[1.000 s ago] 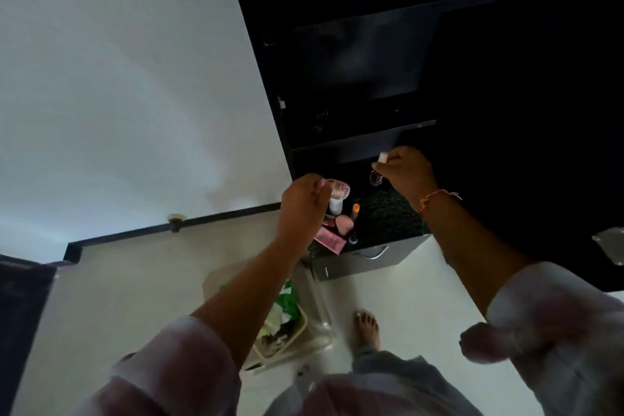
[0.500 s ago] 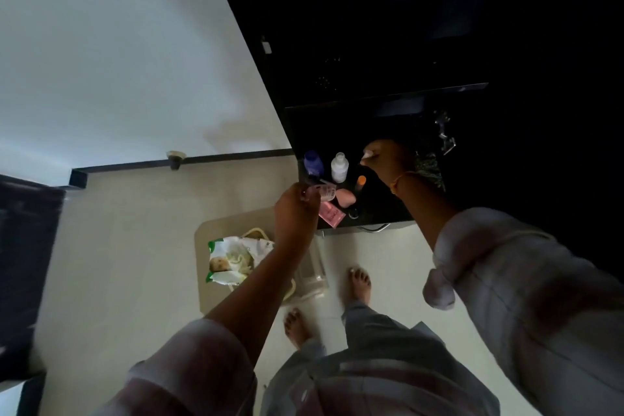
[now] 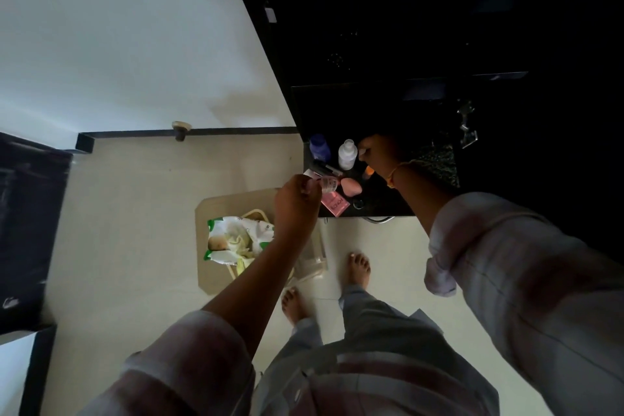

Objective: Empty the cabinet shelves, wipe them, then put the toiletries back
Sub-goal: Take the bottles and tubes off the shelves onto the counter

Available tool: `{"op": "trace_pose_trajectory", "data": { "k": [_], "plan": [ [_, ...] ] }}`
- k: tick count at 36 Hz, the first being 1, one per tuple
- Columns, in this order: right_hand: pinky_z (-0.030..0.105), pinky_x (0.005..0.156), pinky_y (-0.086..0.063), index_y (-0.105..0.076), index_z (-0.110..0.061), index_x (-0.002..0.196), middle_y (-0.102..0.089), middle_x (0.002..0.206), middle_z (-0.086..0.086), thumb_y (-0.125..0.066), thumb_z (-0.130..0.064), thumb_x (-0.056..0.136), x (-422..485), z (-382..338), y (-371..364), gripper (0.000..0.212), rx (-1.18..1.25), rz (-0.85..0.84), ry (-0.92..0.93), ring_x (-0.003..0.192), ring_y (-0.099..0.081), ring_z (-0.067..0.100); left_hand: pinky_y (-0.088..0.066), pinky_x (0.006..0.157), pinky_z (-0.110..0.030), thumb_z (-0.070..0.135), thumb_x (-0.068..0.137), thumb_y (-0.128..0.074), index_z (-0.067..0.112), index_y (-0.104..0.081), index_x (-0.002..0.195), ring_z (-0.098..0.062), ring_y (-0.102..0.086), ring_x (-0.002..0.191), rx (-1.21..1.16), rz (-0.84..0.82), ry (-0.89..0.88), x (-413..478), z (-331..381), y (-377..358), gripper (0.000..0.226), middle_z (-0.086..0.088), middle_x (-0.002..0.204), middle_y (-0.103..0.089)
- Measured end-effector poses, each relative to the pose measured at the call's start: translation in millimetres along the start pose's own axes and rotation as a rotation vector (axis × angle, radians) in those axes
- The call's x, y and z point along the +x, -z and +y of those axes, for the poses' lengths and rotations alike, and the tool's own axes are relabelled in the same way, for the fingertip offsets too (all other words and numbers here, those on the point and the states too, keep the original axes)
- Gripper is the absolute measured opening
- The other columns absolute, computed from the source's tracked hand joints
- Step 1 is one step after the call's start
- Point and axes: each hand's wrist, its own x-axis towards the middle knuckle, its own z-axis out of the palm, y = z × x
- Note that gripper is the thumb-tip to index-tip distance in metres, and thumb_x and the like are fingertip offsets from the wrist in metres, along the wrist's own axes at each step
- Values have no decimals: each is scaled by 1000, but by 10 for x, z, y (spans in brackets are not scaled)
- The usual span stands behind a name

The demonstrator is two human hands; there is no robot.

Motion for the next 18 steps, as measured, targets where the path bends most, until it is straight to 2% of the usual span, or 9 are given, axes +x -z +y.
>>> {"op": "trace_pose_trajectory", "data": {
  "k": [3,5,7,9,11,14,18],
  "plan": [
    [37,83,-49,-71,6,97,-70,96,23,-59,-12,92,10,-26,-10,22,-37,-11,58,91,-65,35,-36,60,-25,26,96,-52,10,-67,99,-17,-58,70,-6,-6,56,12,-36,-19,23,-5,83,-69],
    [35,83,-46,-70,6,103,-69,100,24,-59,-13,93,19,-29,-16,24,-46,-29,69,95,-65,36,-44,61,-28,30,95,-54,10,-68,98,-19,-62,73,-50,-17,107,21,-65,-35,25,-5,83,-70],
    [37,83,-49,-69,6,106,-69,101,25,-59,-13,93,-1,-44,-10,25,-69,-45,85,95,-65,37,-53,63,-34,34,93,-57,14,-69,87,-23,-66,70,-116,-35,171,20,-78,-48,24,-5,76,-70],
    [38,79,-52,-70,5,103,-70,96,25,-59,-12,92,-9,-29,-12,23,-77,-38,88,88,-67,37,-56,64,-38,33,93,-59,20,-65,70,-24,-68,65,-191,-34,233,6,-83,-52,27,-5,67,-70],
    [35,72,-52,-71,4,95,-71,89,23,-62,-13,89,-22,-15,-7,20,-96,-45,77,82,-68,36,-57,64,-41,28,93,-61,21,-62,63,-24,-68,62,-276,-22,296,-18,-88,-36,31,-7,65,-70],
    [39,76,-53,-71,4,85,-70,85,23,-63,-13,86,-47,-13,16,19,-121,-49,88,80,-67,35,-57,67,-43,24,93,-63,18,-63,65,-21,-64,60,-397,-16,367,-47,-103,-12,29,-10,66,-69],
    [37,74,-51,-70,4,85,-69,82,23,-57,-17,92,-68,-13,12,25,-95,-24,87,76,-65,34,-59,72,-44,24,93,-64,15,-64,69,-22,-66,64,-465,-23,429,-43,-148,-38,26,-12,70,-70]
  ]
}}
